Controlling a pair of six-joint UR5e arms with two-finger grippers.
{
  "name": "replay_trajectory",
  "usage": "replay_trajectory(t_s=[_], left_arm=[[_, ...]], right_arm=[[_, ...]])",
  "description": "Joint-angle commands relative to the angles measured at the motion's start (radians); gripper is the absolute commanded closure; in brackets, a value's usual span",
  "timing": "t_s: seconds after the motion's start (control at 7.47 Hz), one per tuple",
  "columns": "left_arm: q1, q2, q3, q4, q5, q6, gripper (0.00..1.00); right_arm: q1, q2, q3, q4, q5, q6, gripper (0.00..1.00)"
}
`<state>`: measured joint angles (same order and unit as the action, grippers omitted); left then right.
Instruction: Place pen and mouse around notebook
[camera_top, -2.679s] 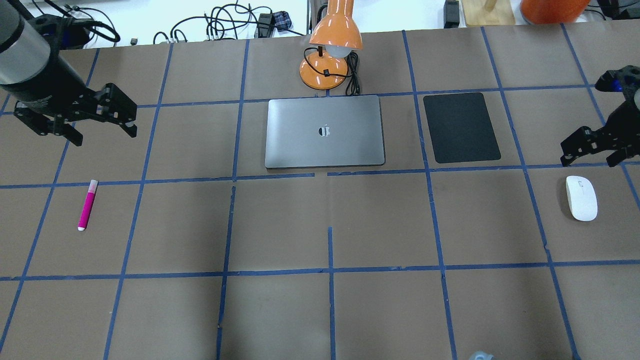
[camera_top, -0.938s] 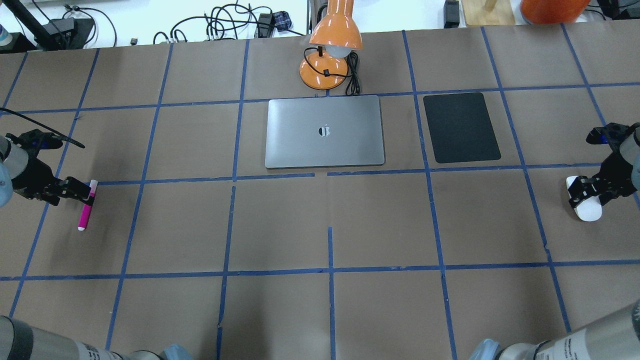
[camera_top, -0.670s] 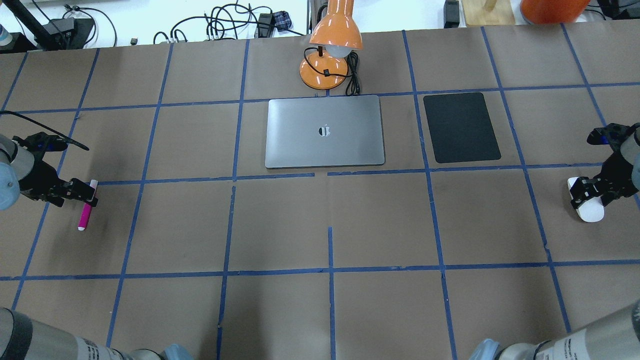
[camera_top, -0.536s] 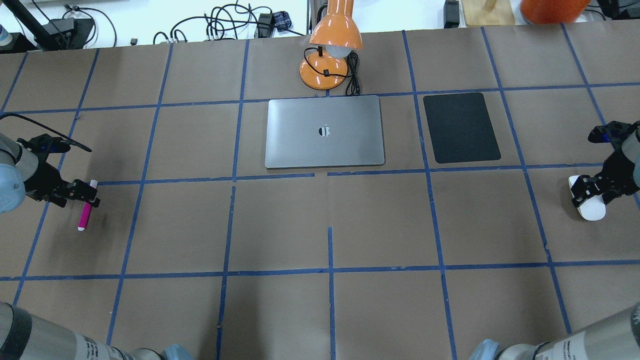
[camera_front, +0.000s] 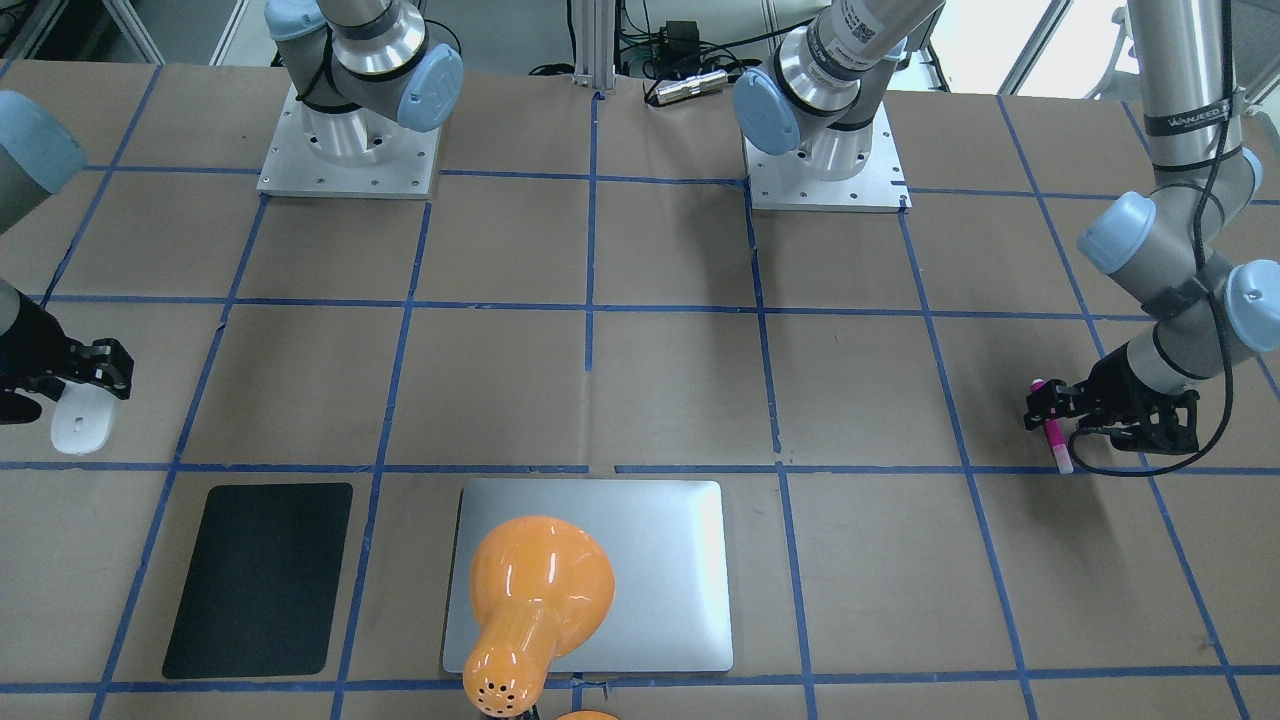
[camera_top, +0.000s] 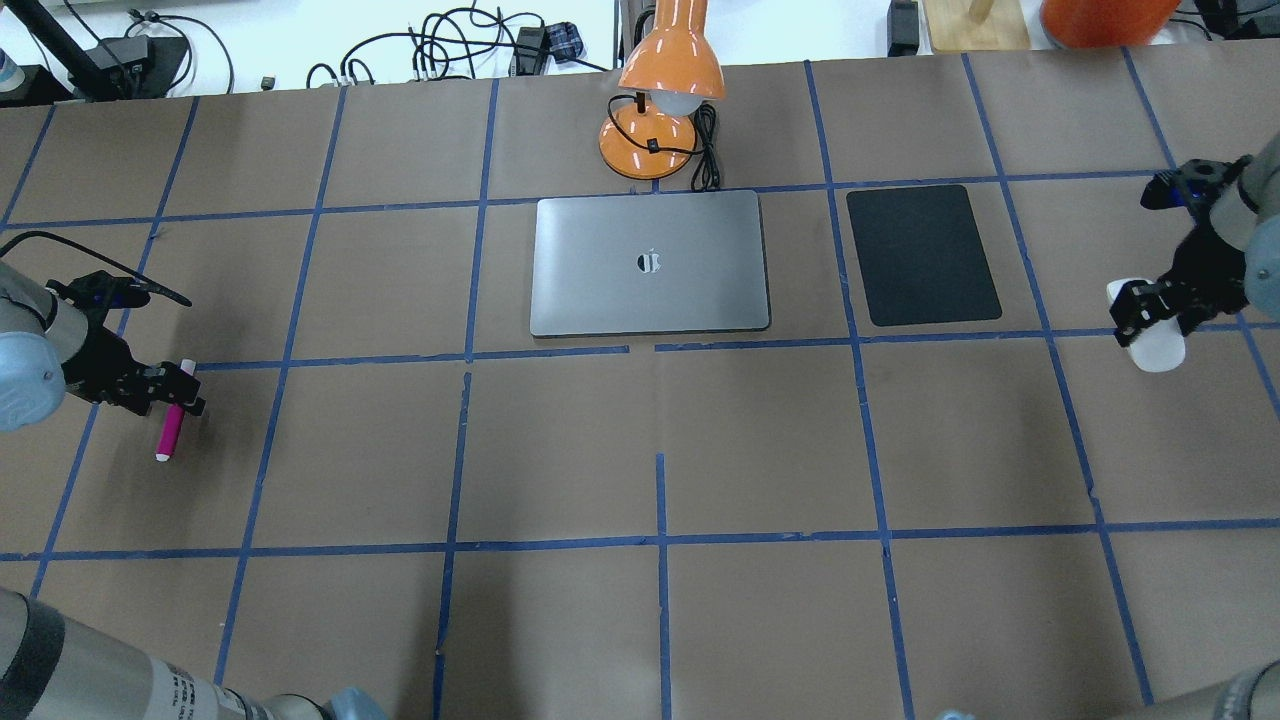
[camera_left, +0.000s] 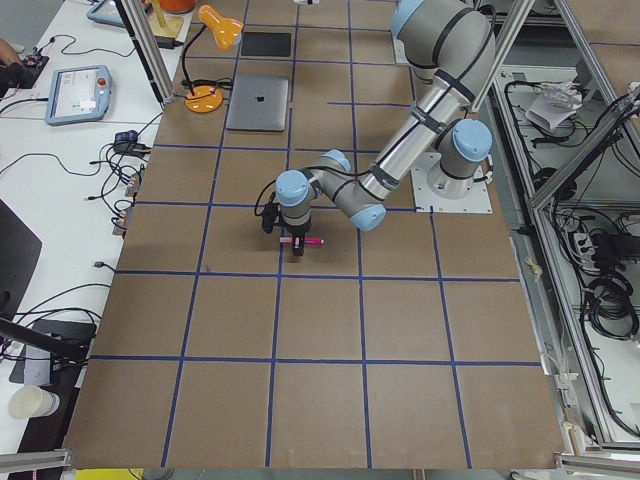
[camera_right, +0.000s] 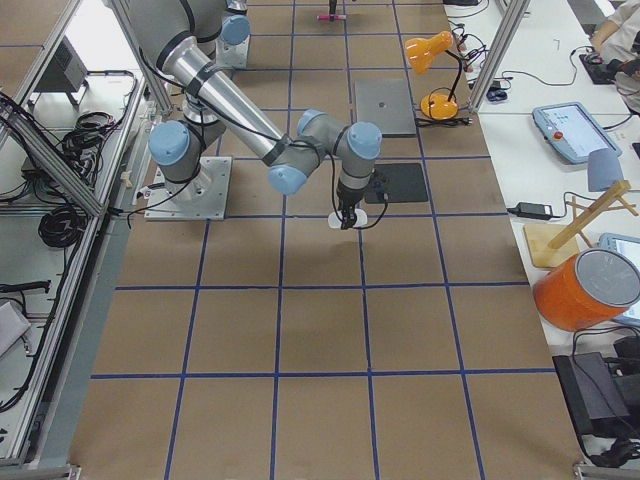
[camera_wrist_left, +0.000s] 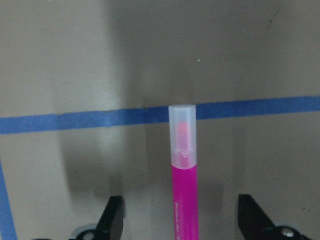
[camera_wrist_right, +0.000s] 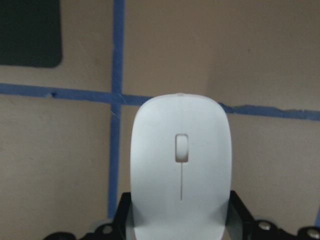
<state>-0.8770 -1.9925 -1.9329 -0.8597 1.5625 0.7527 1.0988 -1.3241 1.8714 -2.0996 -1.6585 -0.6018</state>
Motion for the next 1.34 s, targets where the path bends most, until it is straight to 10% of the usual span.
replay_trajectory(t_s=[0.0, 0.4, 1.07, 1.21], left_arm=[[0.000, 0.000, 0.000, 0.001, -0.001, 0.000, 0.39], [-0.002, 0.000, 0.003, 0.002, 0.004, 0.002, 1.00], [-0.014, 0.035, 0.052, -0.030, 0.030, -0.001, 1.00], [-0.045, 0.035, 0.089, -0.032, 0.030, -0.025, 1.00]], right_arm=[[0.186, 0.087, -0.108, -0.003, 0.075, 0.107, 1.00], [0.277, 0.265, -0.279, 0.010, 0.091, 0.236, 0.99], [0.328, 0.350, -0.294, -0.019, 0.076, 0.330, 0.82], [0.326, 0.352, -0.293, -0.013, 0.077, 0.358, 0.40]])
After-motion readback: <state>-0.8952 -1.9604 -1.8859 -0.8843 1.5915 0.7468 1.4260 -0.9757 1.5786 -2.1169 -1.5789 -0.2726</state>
